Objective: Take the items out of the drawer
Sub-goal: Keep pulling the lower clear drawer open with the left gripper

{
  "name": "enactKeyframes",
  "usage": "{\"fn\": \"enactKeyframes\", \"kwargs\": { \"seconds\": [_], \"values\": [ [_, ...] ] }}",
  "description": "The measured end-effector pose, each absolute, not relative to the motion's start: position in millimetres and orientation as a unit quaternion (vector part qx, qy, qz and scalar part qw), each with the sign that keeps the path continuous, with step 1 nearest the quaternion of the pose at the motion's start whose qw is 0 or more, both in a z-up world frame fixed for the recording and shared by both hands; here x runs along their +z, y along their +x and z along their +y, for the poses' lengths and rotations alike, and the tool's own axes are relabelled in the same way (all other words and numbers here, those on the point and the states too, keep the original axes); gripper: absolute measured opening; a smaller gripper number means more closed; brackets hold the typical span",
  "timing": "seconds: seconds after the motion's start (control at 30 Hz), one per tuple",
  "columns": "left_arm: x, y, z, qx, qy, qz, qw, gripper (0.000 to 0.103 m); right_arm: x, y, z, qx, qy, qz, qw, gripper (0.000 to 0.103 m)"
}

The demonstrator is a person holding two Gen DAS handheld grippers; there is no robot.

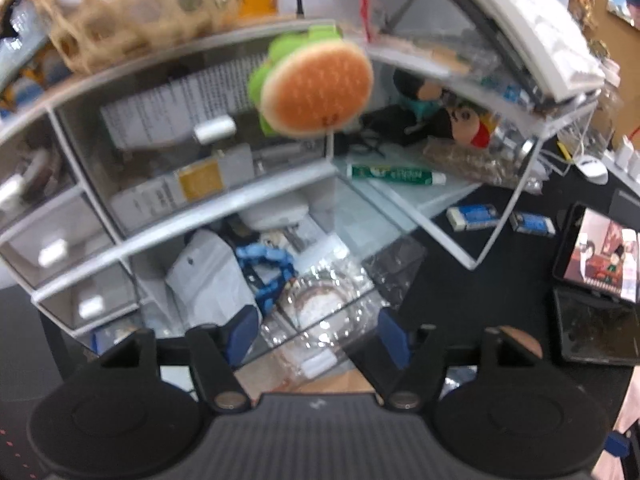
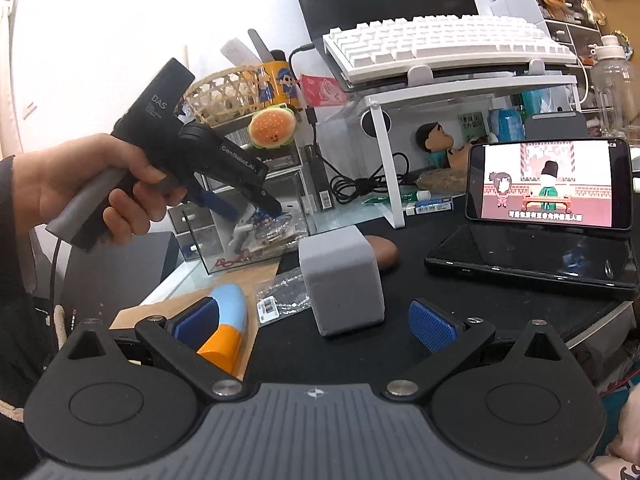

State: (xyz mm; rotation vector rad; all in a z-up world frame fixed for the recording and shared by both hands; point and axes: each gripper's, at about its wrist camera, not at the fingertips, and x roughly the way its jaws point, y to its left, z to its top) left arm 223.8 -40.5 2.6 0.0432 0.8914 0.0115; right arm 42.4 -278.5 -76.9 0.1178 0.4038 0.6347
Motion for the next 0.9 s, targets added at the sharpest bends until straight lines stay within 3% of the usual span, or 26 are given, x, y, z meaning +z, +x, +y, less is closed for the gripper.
{"fn": "enactKeyframes", "kwargs": {
  "seconds": [0.17,0.3,0.43,0.9],
  "values": [
    [-1,227,-40,-0.003,0.026,0.429,0.903,0.07,-77,44,-280,0.307,0.064,0.198,0.929,0.103],
    [2,225,-42,-0.008,0.038,0.433,0.901,0.058,-77,45,-281,0.305,0.07,0.198,0.929,0.103],
    [4,223,-40,-0.014,0.036,0.433,0.901,0.054,-78,46,-282,0.303,0.075,0.199,0.929,0.103],
    [6,206,-40,-0.037,0.036,0.436,0.898,0.049,-79,50,-282,0.301,0.081,0.202,0.928,0.103]
  ]
}}
